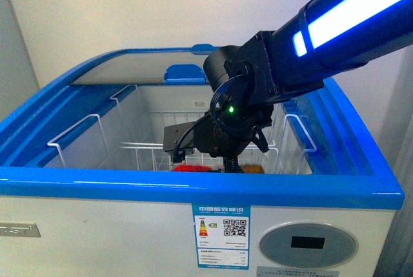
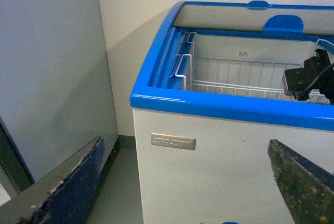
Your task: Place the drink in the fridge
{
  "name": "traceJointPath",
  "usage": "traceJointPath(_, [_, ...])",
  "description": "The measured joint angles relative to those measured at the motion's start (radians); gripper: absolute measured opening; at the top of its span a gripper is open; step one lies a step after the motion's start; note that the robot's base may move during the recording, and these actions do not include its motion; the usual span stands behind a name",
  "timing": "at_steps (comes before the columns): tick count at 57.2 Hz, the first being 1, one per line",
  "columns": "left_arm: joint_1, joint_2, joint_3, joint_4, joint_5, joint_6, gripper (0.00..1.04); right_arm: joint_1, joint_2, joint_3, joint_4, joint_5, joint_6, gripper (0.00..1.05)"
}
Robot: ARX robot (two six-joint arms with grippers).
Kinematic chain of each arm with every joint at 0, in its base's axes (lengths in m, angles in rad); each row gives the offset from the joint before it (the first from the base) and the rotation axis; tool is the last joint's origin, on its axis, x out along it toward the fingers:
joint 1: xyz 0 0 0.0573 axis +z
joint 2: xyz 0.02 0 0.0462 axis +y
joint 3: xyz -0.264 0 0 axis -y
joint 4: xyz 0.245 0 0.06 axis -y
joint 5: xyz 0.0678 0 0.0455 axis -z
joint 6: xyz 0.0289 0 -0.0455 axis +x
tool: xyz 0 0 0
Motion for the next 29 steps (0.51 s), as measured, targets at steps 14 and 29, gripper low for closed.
traceJointPath(14, [0.000,0.000,0.000,0.000,0.000,0.000,0.97,-0.013,-0.128,0.004,-0.022,-0.090,0.051,0.97])
traceJointPath(29, [0.000,0.000,0.000,0.000,0.000,0.000,0.97,-0.105,-0.400,-0.104,0.013,-0.117,0.275,0.97])
